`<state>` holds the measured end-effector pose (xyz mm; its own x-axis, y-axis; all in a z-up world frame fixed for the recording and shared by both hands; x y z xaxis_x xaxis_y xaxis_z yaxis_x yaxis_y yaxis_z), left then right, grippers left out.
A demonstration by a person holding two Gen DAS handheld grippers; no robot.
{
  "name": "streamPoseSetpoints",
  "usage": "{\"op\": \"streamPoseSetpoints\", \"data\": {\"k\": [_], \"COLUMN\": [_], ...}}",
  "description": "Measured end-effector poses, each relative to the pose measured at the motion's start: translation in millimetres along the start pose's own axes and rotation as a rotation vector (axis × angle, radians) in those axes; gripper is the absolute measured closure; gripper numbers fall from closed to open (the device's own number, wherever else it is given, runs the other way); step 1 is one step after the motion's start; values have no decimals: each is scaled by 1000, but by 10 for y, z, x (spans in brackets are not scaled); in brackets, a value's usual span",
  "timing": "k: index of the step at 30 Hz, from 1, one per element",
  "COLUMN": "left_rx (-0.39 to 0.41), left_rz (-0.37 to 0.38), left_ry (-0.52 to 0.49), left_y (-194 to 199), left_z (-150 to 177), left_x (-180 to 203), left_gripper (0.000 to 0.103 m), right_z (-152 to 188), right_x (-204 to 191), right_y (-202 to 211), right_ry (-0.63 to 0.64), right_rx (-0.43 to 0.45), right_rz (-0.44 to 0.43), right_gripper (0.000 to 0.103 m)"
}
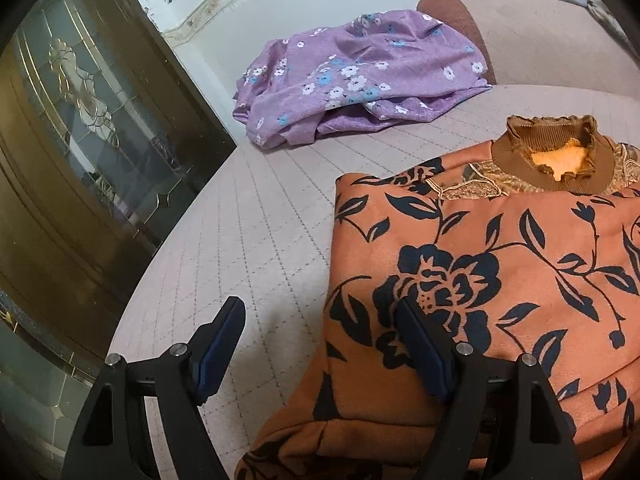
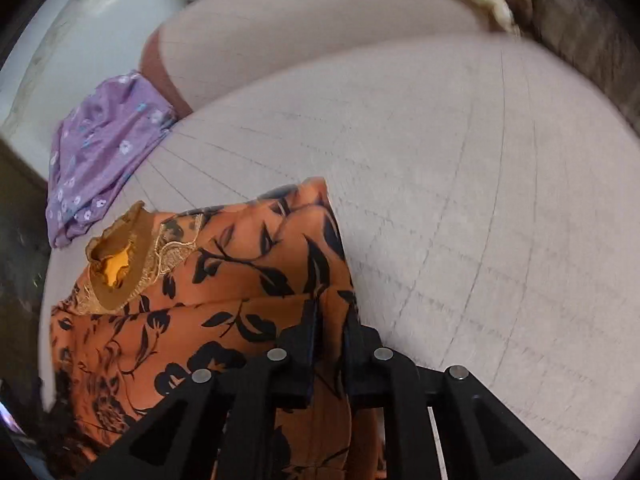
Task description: Fold small clothes
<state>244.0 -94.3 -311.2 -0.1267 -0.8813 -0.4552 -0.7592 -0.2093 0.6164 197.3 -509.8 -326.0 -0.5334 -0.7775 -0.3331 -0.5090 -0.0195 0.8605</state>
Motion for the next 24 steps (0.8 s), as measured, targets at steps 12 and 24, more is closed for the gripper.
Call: {"op": "streamPoseSetpoints", "data": {"k": [12,24], "left_rx": [10,26], "left_rz": [9,91], "left_ry": [35,49], "left_y": [35,125], "left_z": [-36,-74], "left_x": [-86,-25], "left_gripper": [23,23], "right_z": [-50,410], "right_x": [-316,-892], "right_y": [516,274], "right_ry": [135,313], "right_rx": [205,56], "right_rz": [-104,-205], "right_gripper": [75,75]}}
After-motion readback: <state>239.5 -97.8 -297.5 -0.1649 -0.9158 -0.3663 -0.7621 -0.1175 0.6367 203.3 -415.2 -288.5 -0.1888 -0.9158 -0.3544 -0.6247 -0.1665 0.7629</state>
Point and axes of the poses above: each gripper's, at about its wrist camera, not at the fingertips, and y roughly against the way its jaws point, x to its right, z to its underside, the point moved 7 cm from there along -y, roughly the way its jaws point, and after that the axes turned 2 degrees about -z, right-handed, at the moved point
